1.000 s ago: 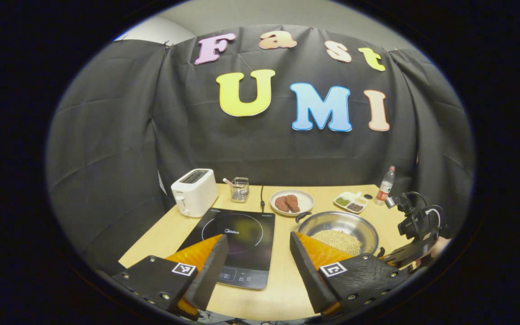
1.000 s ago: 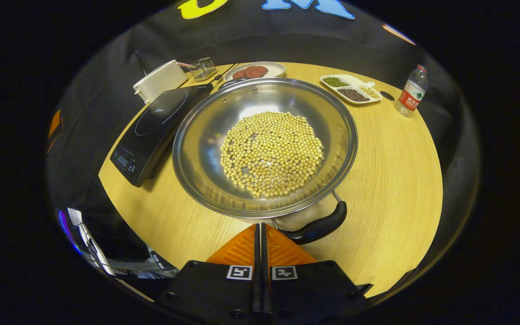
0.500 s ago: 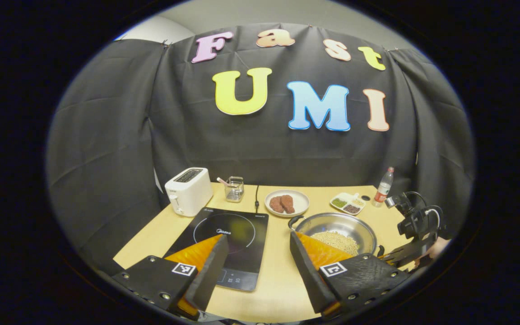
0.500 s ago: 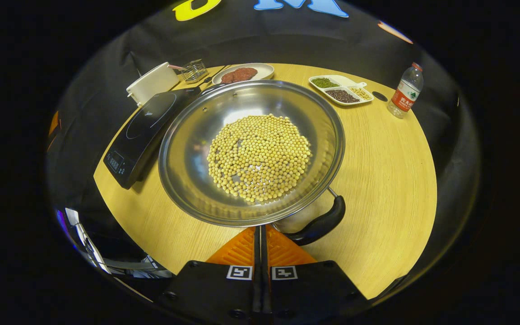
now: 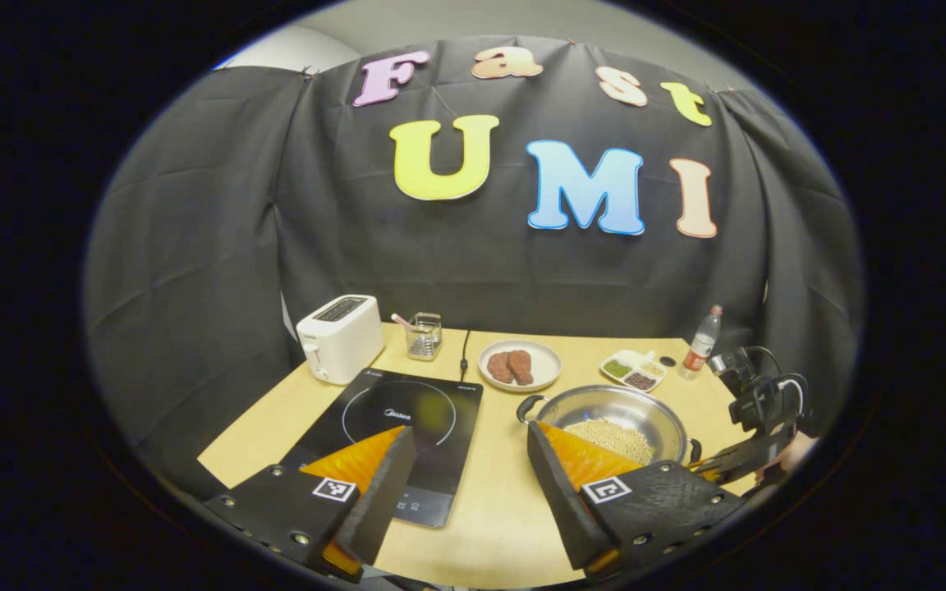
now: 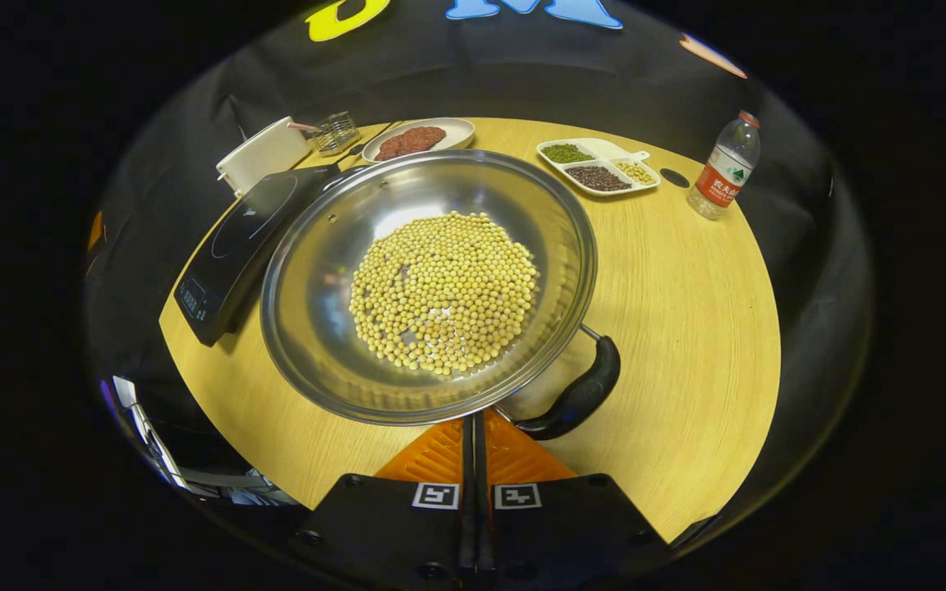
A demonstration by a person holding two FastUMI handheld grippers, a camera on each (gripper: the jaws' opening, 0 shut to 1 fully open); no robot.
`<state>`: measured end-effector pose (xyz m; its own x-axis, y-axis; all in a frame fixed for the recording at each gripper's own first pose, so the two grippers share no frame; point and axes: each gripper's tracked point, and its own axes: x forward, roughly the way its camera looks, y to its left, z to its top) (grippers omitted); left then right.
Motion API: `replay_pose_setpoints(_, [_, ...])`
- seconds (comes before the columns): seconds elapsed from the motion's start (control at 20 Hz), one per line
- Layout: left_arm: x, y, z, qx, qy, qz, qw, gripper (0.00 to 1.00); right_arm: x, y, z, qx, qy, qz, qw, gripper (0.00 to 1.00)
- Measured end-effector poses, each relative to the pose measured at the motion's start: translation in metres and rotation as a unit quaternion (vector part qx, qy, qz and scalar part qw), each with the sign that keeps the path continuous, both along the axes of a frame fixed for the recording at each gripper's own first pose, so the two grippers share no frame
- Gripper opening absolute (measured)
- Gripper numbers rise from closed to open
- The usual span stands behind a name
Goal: First push the handle of the pot to place it horizontally, then grasp the pot with both hands and set it on the induction cooktop.
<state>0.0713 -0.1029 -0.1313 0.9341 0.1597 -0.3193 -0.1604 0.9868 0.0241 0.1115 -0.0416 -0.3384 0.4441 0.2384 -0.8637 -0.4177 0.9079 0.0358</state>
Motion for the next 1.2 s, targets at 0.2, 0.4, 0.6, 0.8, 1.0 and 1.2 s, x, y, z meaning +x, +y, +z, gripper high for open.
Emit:
replay_pose_setpoints(0.2, [0.001,-0.009,0.002,0.011,0.003,0.005,1.000,0.84,0.014,-0.015,0.000,0.003,-0.005,-0.014,1.000,0.01])
replay_pose_setpoints(0.4, [0.006,-0.018,0.005,0.009,0.002,0.011,1.000,0.84,0.027,-0.025,0.001,-0.001,-0.012,-0.012,1.000,0.02])
replay_pose_setpoints(0.6, [0.014,-0.025,0.000,0.015,0.007,0.017,1.000,0.81,0.040,-0.032,0.002,0.005,-0.013,-0.020,1.000,0.01])
replay_pose_setpoints(0.8, [0.019,-0.029,-0.009,0.015,0.015,0.023,1.000,0.82,0.053,-0.039,0.001,0.014,-0.012,-0.028,0.999,0.02])
replay_pose_setpoints(1.0, [0.026,-0.029,-0.019,0.011,0.025,0.031,0.999,0.82,0.066,-0.044,0.000,0.019,-0.015,-0.034,0.999,0.02])
replay_pose_setpoints(1.2, [0.032,-0.028,-0.024,0.006,0.034,0.042,0.999,0.84,0.077,-0.047,0.000,0.027,-0.016,-0.042,0.999,0.02])
